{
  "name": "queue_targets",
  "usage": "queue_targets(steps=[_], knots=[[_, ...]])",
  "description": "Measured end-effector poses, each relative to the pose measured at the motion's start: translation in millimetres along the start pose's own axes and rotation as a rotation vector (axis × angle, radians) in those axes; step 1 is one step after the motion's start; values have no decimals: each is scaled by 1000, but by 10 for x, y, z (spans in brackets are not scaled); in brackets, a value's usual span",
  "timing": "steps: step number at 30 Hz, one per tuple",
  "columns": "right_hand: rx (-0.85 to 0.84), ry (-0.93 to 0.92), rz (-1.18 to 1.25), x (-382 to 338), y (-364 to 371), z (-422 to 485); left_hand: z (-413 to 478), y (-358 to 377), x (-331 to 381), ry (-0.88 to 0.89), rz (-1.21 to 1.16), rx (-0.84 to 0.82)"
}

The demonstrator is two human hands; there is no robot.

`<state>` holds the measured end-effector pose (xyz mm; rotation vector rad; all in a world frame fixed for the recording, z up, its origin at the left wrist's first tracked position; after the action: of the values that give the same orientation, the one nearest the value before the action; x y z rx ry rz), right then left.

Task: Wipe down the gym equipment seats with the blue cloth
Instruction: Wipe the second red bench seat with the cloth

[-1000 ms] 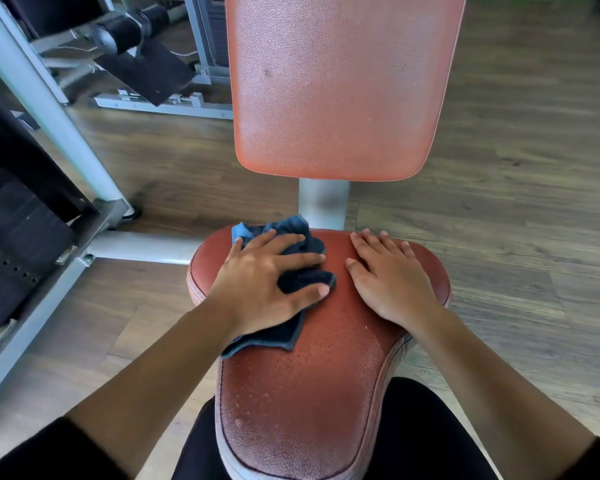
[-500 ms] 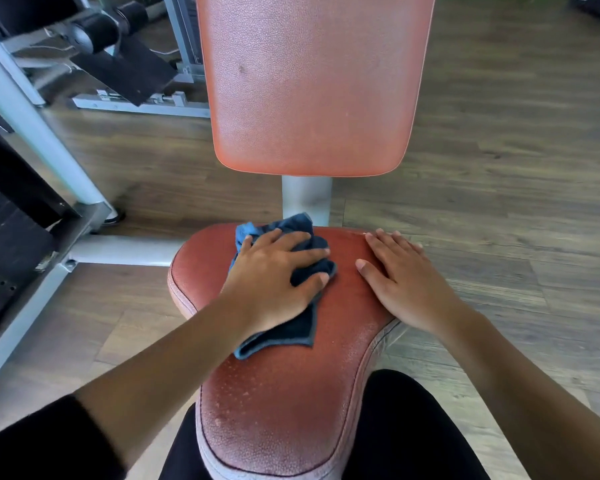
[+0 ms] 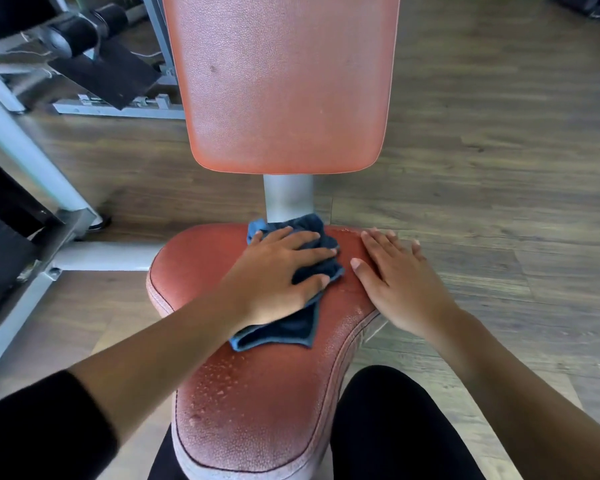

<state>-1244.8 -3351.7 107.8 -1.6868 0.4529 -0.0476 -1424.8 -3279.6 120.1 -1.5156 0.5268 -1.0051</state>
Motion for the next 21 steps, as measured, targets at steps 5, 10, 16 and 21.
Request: queue_targets(steps=[5, 10, 16, 21], knots=[[2, -4, -5, 7, -6, 9, 159, -73, -290, -197, -5, 39], [7, 8, 8, 10, 20, 17, 248, 31, 17, -174, 39, -28], [2, 37, -1, -22, 3, 38, -78, -97, 61, -145, -185, -26], [-17, 83, 46, -165, -41, 94, -239, -285, -419, -281, -224, 217]])
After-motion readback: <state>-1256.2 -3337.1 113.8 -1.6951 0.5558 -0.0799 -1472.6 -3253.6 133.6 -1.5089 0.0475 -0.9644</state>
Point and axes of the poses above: each hand's wrist, its own z-axis towards the middle knuckle, its own y-axis out of the palm, x = y × z, the point moved 2 cm from there along z, towards the middle knuckle, and after that the axes turned 9 degrees about y, right-handed, at the moved point
